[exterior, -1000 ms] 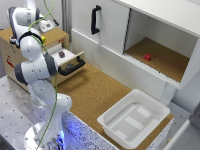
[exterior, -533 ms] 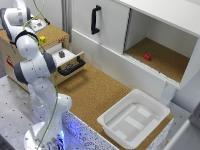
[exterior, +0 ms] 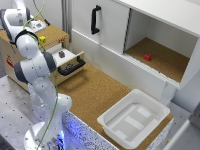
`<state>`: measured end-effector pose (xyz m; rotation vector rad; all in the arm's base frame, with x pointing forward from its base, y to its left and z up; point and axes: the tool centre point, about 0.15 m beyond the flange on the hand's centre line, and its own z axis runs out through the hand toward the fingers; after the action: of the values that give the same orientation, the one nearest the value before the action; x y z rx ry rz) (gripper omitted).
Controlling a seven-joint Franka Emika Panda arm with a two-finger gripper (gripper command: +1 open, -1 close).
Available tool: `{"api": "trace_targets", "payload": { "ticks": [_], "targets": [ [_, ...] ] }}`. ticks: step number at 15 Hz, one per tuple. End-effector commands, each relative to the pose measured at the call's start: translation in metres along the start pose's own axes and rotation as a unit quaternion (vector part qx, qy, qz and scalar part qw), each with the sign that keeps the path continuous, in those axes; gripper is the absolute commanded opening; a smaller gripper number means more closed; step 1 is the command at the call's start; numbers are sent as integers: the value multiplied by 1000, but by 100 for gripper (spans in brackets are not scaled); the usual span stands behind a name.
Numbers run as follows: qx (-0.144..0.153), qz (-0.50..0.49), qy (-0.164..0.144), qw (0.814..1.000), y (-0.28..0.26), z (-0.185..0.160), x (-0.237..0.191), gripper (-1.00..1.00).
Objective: Push down the green button to turn on the green light
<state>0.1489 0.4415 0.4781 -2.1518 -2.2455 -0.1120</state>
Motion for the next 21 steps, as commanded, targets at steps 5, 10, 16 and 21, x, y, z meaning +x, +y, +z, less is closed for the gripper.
{"api": "trace_targets", "payload": {
  "ticks": [5, 10, 16, 21],
  "targets": [
    [24, 16, -39, 999, 26, 28, 26, -100],
    [35, 11, -53, 998, 20, 39, 23, -100],
    [-8, 43, -14, 999, 27, -55, -7, 100],
    [-1, 111, 1, 994, 56, -45, -37, 100]
  ]
}}
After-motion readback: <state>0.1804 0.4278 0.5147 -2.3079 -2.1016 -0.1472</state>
